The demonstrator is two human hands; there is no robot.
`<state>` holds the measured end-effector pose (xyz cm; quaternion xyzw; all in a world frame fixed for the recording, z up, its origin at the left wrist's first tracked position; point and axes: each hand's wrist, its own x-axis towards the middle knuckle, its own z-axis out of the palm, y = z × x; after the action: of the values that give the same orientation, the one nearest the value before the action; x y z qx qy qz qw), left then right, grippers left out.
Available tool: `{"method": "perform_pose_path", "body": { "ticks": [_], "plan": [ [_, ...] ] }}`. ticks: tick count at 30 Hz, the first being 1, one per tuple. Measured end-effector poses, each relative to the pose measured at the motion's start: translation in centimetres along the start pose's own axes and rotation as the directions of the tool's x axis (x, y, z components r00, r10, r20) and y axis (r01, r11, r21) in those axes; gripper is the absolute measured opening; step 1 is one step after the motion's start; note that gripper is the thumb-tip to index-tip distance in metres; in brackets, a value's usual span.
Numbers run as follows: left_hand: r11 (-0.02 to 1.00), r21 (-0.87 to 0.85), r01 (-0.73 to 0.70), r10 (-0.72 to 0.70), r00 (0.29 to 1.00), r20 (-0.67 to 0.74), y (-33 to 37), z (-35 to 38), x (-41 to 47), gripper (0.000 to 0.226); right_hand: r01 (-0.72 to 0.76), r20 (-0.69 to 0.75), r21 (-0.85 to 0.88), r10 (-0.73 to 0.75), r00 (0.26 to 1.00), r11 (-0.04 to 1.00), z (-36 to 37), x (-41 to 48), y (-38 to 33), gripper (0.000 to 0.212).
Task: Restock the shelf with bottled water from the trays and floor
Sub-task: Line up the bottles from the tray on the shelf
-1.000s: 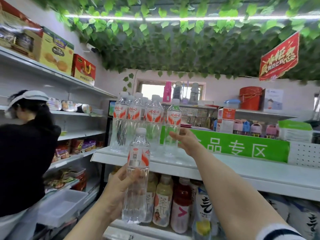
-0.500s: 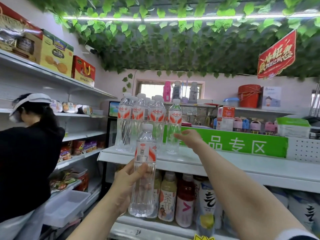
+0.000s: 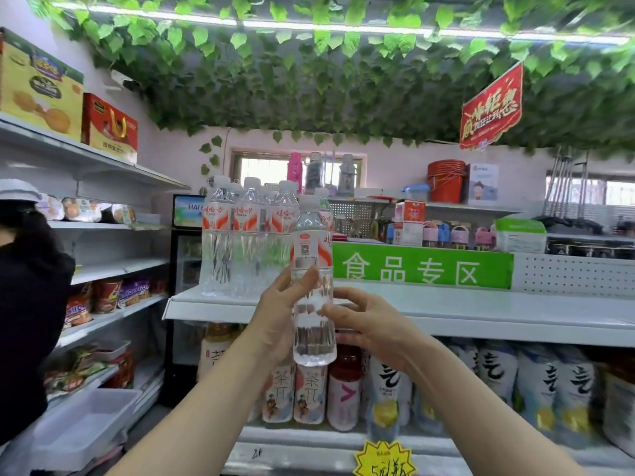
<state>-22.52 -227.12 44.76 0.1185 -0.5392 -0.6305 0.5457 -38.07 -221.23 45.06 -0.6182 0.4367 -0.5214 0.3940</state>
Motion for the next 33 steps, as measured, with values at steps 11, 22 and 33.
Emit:
{"method": "perform_pose_path", "body": {
  "ticks": [11,22,33],
  "plan": [
    [1.000,0.017,-0.006,0.005,0.997,0.081,-1.1,4.0,2.3,0.053,0.013,-0.045,0.073,-0.010,0.999,0.997,-3.3,0.1,-0.1,0.055],
    [0.981,0.176,-0.076,0.067,0.996,0.060,-0.7,5.0,4.4,0.107,0.167,-0.228,0.034,-0.155,0.961,0.985,-4.3,2.1,1.3,0.070],
    [0.985,0.119,-0.123,0.114,0.990,0.081,-1.0,4.6,7.1,0.047,0.101,0.012,-0.077,-0.100,0.995,0.992,-7.3,3.2,0.8,0.053]
  ]
}}
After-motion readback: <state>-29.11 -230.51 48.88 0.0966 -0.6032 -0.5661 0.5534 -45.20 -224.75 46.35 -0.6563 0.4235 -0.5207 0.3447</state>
